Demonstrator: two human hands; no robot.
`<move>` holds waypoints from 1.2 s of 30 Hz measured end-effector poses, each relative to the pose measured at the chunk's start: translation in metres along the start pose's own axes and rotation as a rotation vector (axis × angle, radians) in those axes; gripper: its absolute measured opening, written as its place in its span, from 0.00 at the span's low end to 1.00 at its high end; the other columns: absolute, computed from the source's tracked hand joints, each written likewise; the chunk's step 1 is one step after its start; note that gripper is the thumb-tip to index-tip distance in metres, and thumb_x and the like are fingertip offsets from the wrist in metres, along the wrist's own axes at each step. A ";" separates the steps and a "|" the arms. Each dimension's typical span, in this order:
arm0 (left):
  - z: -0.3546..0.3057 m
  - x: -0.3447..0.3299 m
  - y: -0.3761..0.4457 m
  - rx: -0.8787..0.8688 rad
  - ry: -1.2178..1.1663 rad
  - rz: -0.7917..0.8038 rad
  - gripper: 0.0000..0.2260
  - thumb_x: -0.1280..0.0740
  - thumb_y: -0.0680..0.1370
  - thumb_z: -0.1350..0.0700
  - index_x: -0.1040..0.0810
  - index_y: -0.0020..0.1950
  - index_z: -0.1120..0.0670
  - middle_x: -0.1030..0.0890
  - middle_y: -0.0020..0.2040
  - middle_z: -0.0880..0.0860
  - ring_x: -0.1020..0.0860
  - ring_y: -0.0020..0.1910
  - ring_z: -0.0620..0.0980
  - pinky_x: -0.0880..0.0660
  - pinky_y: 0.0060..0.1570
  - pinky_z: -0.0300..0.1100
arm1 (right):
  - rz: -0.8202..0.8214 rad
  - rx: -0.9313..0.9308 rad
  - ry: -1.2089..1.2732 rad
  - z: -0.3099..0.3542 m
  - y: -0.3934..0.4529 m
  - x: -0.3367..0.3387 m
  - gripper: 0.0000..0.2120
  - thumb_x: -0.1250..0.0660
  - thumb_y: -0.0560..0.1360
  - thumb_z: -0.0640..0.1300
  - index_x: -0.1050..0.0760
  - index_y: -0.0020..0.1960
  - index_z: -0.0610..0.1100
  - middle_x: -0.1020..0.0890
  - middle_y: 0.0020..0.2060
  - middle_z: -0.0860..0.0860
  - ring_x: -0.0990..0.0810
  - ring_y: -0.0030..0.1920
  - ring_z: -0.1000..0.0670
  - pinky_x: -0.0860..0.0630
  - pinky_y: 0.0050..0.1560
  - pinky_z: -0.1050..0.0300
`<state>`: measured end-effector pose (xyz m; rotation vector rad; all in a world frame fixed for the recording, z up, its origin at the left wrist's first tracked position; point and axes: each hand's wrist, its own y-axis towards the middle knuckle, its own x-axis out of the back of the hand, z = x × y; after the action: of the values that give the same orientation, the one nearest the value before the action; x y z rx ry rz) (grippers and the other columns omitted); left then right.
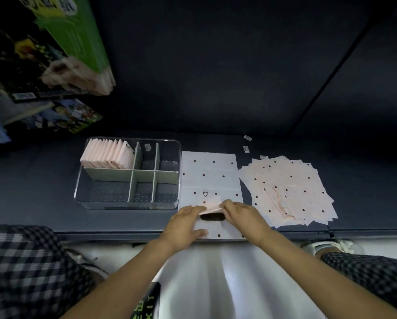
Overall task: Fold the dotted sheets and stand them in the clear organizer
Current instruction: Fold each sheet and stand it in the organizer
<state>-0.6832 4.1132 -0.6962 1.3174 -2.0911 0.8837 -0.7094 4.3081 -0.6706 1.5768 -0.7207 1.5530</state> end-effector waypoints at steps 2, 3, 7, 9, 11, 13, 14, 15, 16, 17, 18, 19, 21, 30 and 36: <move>-0.010 0.011 0.004 0.023 -0.149 -0.133 0.19 0.30 0.76 0.54 0.27 0.66 0.53 0.24 0.62 0.52 0.29 0.63 0.51 0.33 0.60 0.40 | 0.036 -0.069 0.096 -0.003 0.010 0.017 0.06 0.32 0.75 0.40 0.26 0.49 0.39 0.21 0.33 0.47 0.24 0.30 0.45 0.28 0.29 0.55; -0.013 0.020 0.006 0.049 -0.228 -0.179 0.16 0.30 0.75 0.57 0.24 0.62 0.55 0.21 0.58 0.52 0.26 0.58 0.51 0.30 0.55 0.40 | 0.064 -0.110 0.213 -0.003 0.015 0.027 0.05 0.39 0.79 0.42 0.29 0.52 0.42 0.21 0.35 0.48 0.25 0.32 0.46 0.29 0.34 0.53; -0.009 0.070 0.005 0.047 -0.341 -0.211 0.06 0.31 0.76 0.60 0.20 0.48 0.63 0.18 0.44 0.61 0.24 0.41 0.50 0.29 0.41 0.43 | -0.042 -0.178 0.634 0.006 0.041 0.066 0.06 0.43 0.80 0.44 0.36 0.45 0.52 0.29 0.28 0.55 0.34 0.27 0.55 0.38 0.29 0.63; -0.001 0.102 0.002 0.027 -0.329 -0.229 0.05 0.31 0.75 0.61 0.20 0.45 0.63 0.18 0.40 0.59 0.23 0.38 0.50 0.27 0.39 0.44 | -0.055 -0.192 0.731 0.017 0.060 0.081 0.06 0.42 0.80 0.45 0.34 0.44 0.53 0.26 0.29 0.49 0.32 0.28 0.53 0.33 0.31 0.58; 0.013 0.137 -0.002 0.017 -0.234 -0.251 0.04 0.30 0.75 0.60 0.19 0.44 0.61 0.17 0.41 0.56 0.20 0.41 0.52 0.25 0.42 0.46 | -0.013 -0.182 0.804 0.034 0.085 0.091 0.05 0.40 0.79 0.46 0.33 0.45 0.53 0.21 0.35 0.47 0.24 0.36 0.46 0.25 0.39 0.49; 0.026 0.165 -0.004 0.017 -0.156 -0.220 0.05 0.31 0.75 0.59 0.19 0.45 0.60 0.17 0.41 0.55 0.19 0.43 0.53 0.24 0.46 0.47 | 0.068 -0.154 0.833 0.049 0.107 0.097 0.07 0.36 0.77 0.47 0.33 0.48 0.58 0.18 0.42 0.54 0.21 0.40 0.55 0.24 0.40 0.59; 0.033 0.179 -0.006 0.017 -0.119 -0.206 0.05 0.31 0.75 0.58 0.19 0.45 0.59 0.17 0.40 0.53 0.20 0.42 0.52 0.25 0.45 0.46 | 0.112 -0.135 0.819 0.059 0.119 0.099 0.10 0.34 0.75 0.48 0.33 0.50 0.59 0.18 0.45 0.57 0.20 0.43 0.58 0.24 0.41 0.63; 0.041 0.189 -0.007 0.024 -0.073 -0.199 0.04 0.30 0.75 0.57 0.20 0.44 0.58 0.19 0.37 0.50 0.22 0.40 0.50 0.26 0.42 0.44 | 0.150 -0.118 0.783 0.069 0.132 0.099 0.11 0.32 0.74 0.49 0.32 0.52 0.57 0.19 0.47 0.59 0.20 0.45 0.59 0.23 0.42 0.64; 0.048 0.197 -0.007 0.033 -0.029 -0.202 0.04 0.30 0.75 0.56 0.21 0.42 0.55 0.22 0.34 0.46 0.24 0.38 0.48 0.29 0.39 0.42 | 0.173 -0.093 0.724 0.078 0.145 0.098 0.10 0.32 0.74 0.49 0.30 0.53 0.54 0.19 0.46 0.58 0.21 0.45 0.58 0.24 0.42 0.63; 0.054 0.203 -0.006 0.048 0.007 -0.218 0.05 0.30 0.75 0.55 0.22 0.40 0.52 0.25 0.33 0.44 0.26 0.37 0.47 0.31 0.39 0.42 | 0.189 -0.071 0.650 0.087 0.156 0.096 0.08 0.33 0.74 0.48 0.28 0.52 0.51 0.20 0.44 0.56 0.21 0.44 0.56 0.24 0.42 0.59; 0.060 0.206 -0.005 0.066 0.032 -0.249 0.04 0.31 0.76 0.54 0.23 0.41 0.50 0.25 0.34 0.44 0.26 0.39 0.47 0.32 0.39 0.43 | 0.199 -0.056 0.585 0.096 0.167 0.093 0.07 0.34 0.75 0.47 0.26 0.52 0.48 0.20 0.44 0.54 0.22 0.43 0.53 0.25 0.43 0.56; 0.067 0.207 -0.004 0.091 0.066 -0.294 0.03 0.32 0.76 0.53 0.23 0.43 0.49 0.23 0.37 0.46 0.25 0.42 0.48 0.32 0.40 0.44 | 0.211 -0.054 0.547 0.102 0.176 0.089 0.07 0.35 0.75 0.46 0.25 0.52 0.46 0.20 0.45 0.52 0.22 0.44 0.52 0.25 0.44 0.55; 0.080 0.205 -0.001 0.150 0.169 -0.383 0.07 0.35 0.77 0.51 0.23 0.54 0.48 0.20 0.50 0.48 0.25 0.52 0.50 0.32 0.44 0.44 | 0.225 -0.090 0.511 0.109 0.193 0.079 0.09 0.36 0.76 0.45 0.25 0.55 0.44 0.19 0.49 0.49 0.21 0.48 0.50 0.25 0.46 0.54; 0.123 0.202 0.015 0.239 0.414 -0.288 0.15 0.44 0.80 0.48 0.28 0.65 0.45 0.31 0.63 0.51 0.35 0.62 0.52 0.33 0.59 0.48 | 0.155 -0.567 0.936 0.119 0.237 0.038 0.13 0.36 0.76 0.37 0.26 0.60 0.39 0.20 0.56 0.43 0.21 0.54 0.44 0.21 0.52 0.47; 0.135 0.207 0.017 0.278 0.474 -0.284 0.17 0.48 0.82 0.49 0.30 0.69 0.46 0.29 0.66 0.50 0.36 0.65 0.53 0.38 0.62 0.47 | 0.220 -0.629 0.956 0.134 0.261 0.022 0.11 0.37 0.76 0.36 0.26 0.57 0.39 0.20 0.53 0.42 0.19 0.45 0.44 0.17 0.37 0.51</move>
<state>-0.7914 3.8974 -0.6421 1.3364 -1.4195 1.2457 -0.8541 4.0616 -0.6023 0.2240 -0.7133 1.7510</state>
